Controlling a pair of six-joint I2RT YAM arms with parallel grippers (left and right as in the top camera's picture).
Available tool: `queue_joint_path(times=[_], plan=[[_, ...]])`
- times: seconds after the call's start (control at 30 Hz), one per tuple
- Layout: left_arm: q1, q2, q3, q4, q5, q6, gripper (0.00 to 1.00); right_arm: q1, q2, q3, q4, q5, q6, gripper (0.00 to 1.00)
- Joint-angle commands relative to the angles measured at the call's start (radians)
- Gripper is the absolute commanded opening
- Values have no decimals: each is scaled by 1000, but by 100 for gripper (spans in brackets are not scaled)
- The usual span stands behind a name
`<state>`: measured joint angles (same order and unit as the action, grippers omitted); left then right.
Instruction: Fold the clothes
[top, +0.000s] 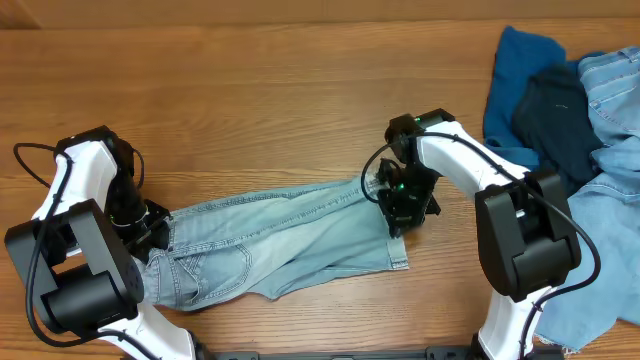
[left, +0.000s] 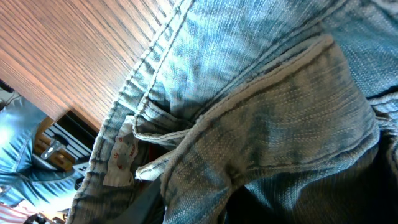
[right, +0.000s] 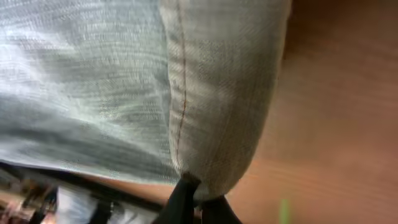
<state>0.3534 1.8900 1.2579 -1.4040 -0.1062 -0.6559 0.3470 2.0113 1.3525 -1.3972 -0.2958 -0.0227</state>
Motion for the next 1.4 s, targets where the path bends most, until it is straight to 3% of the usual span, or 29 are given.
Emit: queue_joint_path(times=[0.0, 0.43, 0.47, 0.53, 0.57, 0.67, 0.83, 0.9, 1.27, 1.33, 1.37], plan=[[6, 5, -6, 5, -17, -21, 32, -4, -43, -3, -154, 2, -63, 4], [6, 5, -6, 18, -17, -21, 35, 45, -63, -45, -232, 53, 24, 11], [6, 5, -6, 18, -17, -21, 35, 47, -63, -65, -217, 54, 23, 15], [6, 5, -6, 19, -16, -21, 36, 44, -63, -82, -173, 76, 27, 38], [6, 5, -6, 21, -16, -21, 36, 40, -63, -82, -152, 90, 27, 41], [6, 5, -6, 21, -16, -21, 36, -5, -64, -49, -64, 146, 76, 47], [6, 5, -6, 21, -16, -21, 36, -49, -104, 73, -55, 166, 75, 48], [6, 5, -6, 22, -16, -21, 36, -50, -110, 115, -13, 172, 67, 53], [6, 5, -6, 21, -17, -21, 37, 3, -100, 40, 167, 8, 14, 56], [6, 5, -6, 21, -17, -21, 37, 16, -100, 40, 167, 2, 15, 47], [6, 5, -6, 21, -17, -21, 37, 19, -100, 40, 168, 2, 15, 33]])
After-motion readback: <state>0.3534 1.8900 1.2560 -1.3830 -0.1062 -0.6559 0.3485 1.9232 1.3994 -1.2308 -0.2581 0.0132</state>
